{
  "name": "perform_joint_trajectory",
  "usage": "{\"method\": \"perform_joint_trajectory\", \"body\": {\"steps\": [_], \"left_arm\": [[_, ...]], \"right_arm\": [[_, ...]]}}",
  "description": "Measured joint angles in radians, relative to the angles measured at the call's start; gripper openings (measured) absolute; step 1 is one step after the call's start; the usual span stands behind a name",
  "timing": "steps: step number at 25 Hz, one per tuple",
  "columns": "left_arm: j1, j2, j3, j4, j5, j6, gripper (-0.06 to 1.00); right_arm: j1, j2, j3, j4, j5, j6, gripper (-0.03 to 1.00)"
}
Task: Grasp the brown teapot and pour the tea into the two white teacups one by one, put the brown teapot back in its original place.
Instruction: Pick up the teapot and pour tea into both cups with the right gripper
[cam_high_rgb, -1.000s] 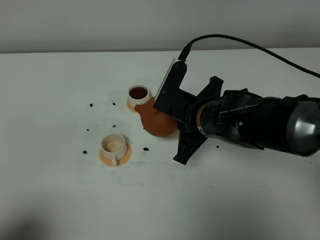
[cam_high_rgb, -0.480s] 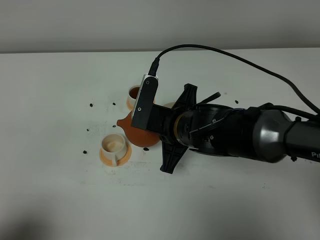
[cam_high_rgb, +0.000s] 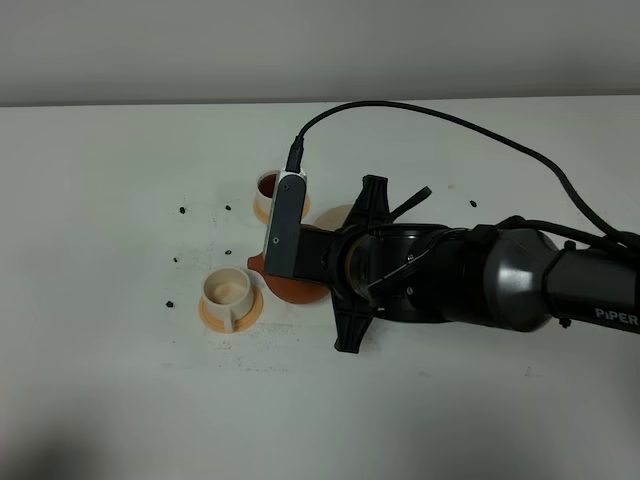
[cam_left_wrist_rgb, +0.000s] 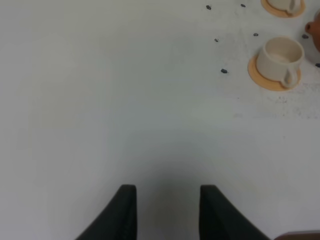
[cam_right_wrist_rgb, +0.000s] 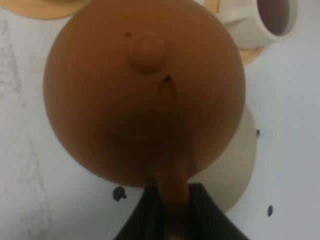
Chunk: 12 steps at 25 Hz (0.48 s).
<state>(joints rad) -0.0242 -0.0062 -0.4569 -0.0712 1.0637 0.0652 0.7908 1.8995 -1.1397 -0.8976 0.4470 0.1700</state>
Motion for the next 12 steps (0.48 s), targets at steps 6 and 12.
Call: {"method": "perform_joint_trajectory", "body": {"steps": [6,12], "left_arm": [[0.0,0.0,0.0,0.0,0.0,0.0,0.29],[0.0,0.0,0.0,0.0,0.0,0.0,0.29]], "right_arm": [[0.015,0.01,0.0,-0.036,-0.001,0.0,0.09],[0.029,0.011,0.0,-0.082,0.005,0.0,0.09]]}}
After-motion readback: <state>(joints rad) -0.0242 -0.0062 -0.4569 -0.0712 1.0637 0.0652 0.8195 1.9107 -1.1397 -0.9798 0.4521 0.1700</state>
